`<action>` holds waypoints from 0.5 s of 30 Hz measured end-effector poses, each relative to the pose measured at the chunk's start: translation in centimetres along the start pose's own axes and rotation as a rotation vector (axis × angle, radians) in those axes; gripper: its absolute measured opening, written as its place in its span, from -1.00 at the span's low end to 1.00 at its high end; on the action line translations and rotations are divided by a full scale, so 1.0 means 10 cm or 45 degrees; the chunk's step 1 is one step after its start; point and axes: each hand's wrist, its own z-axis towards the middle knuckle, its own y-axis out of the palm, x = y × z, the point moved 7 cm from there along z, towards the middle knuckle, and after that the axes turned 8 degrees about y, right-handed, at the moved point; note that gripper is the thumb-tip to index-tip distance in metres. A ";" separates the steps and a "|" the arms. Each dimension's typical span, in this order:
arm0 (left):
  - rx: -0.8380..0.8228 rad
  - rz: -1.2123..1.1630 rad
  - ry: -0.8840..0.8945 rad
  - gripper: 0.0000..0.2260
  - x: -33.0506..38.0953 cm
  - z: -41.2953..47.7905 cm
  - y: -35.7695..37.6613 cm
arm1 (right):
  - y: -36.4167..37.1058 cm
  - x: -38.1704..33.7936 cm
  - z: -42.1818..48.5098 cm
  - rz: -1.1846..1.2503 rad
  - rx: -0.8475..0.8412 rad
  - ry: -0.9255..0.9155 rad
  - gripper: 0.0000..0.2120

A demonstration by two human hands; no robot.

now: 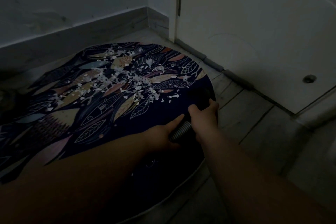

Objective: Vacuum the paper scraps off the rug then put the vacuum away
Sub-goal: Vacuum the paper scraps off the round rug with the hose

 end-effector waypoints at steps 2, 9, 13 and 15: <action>0.014 -0.035 -0.003 -0.19 -0.06 -0.08 0.00 | 0.06 0.03 -0.06 -0.021 -0.016 -0.018 -0.30; 0.032 -0.071 -0.005 -0.17 -0.29 -0.29 0.01 | 0.29 0.14 -0.26 -0.019 -0.054 0.004 -0.29; 0.026 -0.075 -0.003 -0.17 -0.38 -0.42 -0.01 | 0.39 0.17 -0.38 -0.037 -0.061 0.005 -0.29; 0.027 -0.089 -0.005 -0.16 -0.42 -0.50 -0.02 | 0.43 0.18 -0.44 -0.039 -0.059 0.001 -0.29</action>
